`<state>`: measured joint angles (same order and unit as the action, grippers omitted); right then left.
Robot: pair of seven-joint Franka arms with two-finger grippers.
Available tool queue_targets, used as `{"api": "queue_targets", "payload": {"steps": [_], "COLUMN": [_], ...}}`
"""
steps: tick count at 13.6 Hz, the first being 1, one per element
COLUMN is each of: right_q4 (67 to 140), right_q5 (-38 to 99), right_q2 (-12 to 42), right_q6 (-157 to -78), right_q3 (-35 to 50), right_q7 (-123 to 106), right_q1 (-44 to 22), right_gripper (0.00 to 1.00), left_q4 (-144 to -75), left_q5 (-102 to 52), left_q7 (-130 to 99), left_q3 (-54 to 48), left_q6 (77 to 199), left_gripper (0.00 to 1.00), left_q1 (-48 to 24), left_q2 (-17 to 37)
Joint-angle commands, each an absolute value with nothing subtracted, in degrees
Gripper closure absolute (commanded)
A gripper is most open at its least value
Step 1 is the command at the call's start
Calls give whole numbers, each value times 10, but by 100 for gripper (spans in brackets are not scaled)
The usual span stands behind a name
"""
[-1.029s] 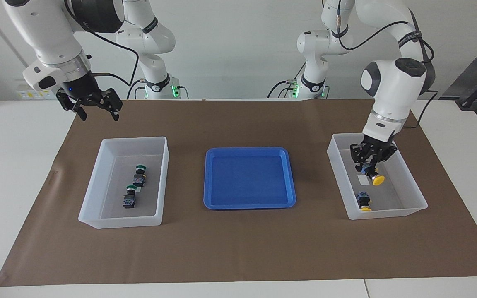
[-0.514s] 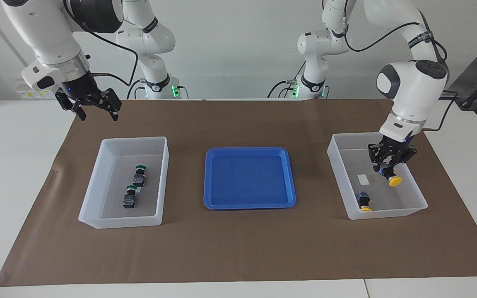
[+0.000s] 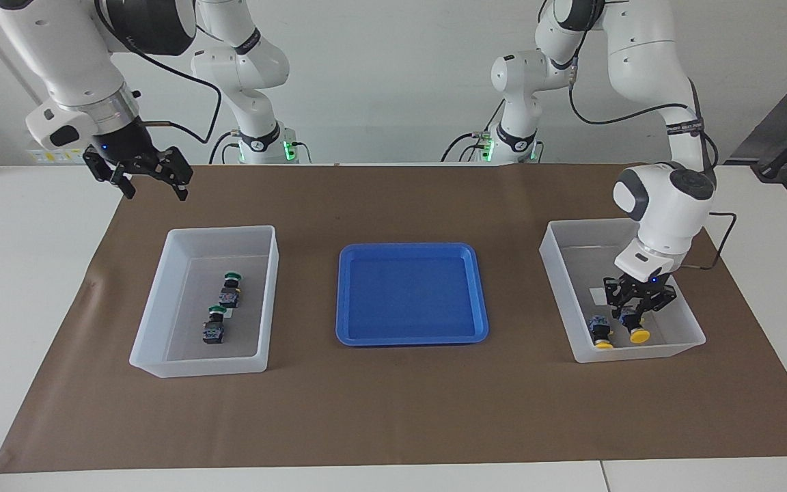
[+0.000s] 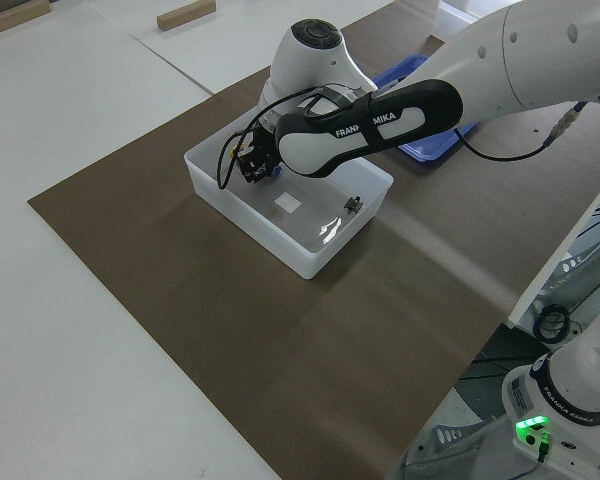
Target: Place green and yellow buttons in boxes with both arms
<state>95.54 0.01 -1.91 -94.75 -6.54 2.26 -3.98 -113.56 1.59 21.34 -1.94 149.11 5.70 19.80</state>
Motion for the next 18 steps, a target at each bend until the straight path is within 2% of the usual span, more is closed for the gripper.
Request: {"api": "queue_targets", "payload": {"steps": [1, 2, 3, 4, 5, 8, 13, 18], "right_q4": [975, 974, 972, 972, 972, 972, 972, 972], "right_q5": [1, 1, 1, 1, 1, 1, 1, 1], "right_q2": [-34, -34, -33, -34, -34, -34, -34, -34], "right_q6": [-957, -957, -957, -954, -955, -953, -953, -953], "right_q3": [-64, -64, -64, -64, -64, -63, -63, -64], "right_q7": [36, 36, 33, 34, 33, 33, 33, 33], "right_q1": [-38, -37, -37, -37, -37, -38, -38, -38], "right_gripper": [0, 0, 0, 0, 0, 0, 0, 0], "left_q4": [-1121, -1122, -1122, -1121, -1117, -1116, -1141, -1210], "left_q5": [20, 20, 20, 21, 21, 21, 20, 20], "left_q7": [219, 218, 217, 218, 217, 209, 107, -31], "left_q3": [-25, -25, -25, -25, -25, -25, -24, -25], "left_q6": [1511, 1517, 1518, 1518, 1518, 1510, 1402, 1331], "left_gripper": [100, 100, 61, 4, 0, 0, 0, 0], "left_q1": [64, 61, 59, 58, 59, 57, 32, -39], "left_q2": [219, 221, 221, 221, 221, 193, 73, -60]}}
